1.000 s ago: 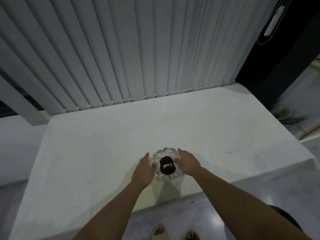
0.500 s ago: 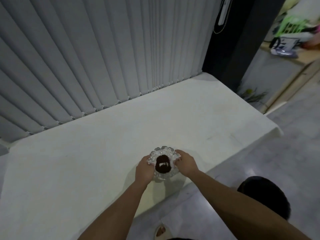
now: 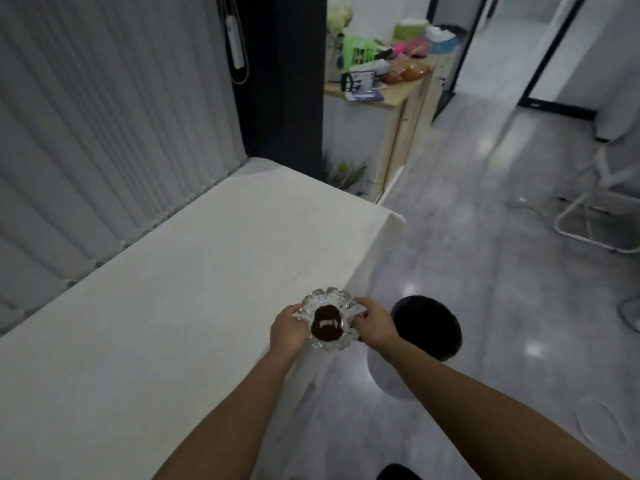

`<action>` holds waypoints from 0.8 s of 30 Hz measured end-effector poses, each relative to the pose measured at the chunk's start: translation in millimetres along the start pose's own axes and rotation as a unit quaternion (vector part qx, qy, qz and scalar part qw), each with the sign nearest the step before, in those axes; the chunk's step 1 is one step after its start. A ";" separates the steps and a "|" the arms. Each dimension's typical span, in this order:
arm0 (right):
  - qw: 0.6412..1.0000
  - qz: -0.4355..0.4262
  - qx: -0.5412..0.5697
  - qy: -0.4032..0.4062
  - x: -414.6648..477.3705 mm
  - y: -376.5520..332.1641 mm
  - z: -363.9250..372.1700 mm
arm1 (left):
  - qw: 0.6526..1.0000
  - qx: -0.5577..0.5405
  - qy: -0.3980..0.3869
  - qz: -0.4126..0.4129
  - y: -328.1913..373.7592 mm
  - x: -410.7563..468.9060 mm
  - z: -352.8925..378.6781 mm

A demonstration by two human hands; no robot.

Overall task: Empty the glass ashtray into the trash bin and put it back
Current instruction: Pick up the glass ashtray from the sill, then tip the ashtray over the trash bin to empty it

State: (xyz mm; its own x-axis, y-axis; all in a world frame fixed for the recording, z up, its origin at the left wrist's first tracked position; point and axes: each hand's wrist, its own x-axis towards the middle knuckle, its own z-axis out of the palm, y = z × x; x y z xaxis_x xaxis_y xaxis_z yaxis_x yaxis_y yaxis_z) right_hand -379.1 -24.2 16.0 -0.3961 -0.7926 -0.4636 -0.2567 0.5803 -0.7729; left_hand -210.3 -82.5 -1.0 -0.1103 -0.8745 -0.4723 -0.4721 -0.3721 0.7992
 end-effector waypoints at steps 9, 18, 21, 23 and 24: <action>0.990 0.039 0.080 0.108 1.7 50.6 -102.3 | 0.992 0.003 -0.122 0.041 74.2 -3.7 103.6; 0.970 0.124 0.187 0.097 50.1 100.9 -194.6 | 0.989 0.034 -0.146 0.013 100.9 34.3 218.7; 0.938 0.197 0.277 0.062 80.9 125.8 -224.5 | 0.990 0.027 -0.136 -0.008 112.1 44.1 260.4; 0.925 0.223 0.304 0.047 94.1 132.3 -244.7 | 0.992 0.024 -0.126 -0.018 121.8 48.7 286.4; 0.921 0.240 0.305 0.039 103.7 138.0 -253.2 | 0.992 0.022 -0.125 -0.023 125.5 52.4 298.9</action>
State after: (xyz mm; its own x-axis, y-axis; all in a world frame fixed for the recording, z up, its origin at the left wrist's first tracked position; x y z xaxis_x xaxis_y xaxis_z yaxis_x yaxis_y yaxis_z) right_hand -678.9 21.1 -29.0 -0.4037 -0.4425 -0.8008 0.4978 0.6281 -0.5980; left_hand -536.7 -82.1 -36.6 -0.2988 -0.7502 -0.5899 -0.5181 -0.3915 0.7604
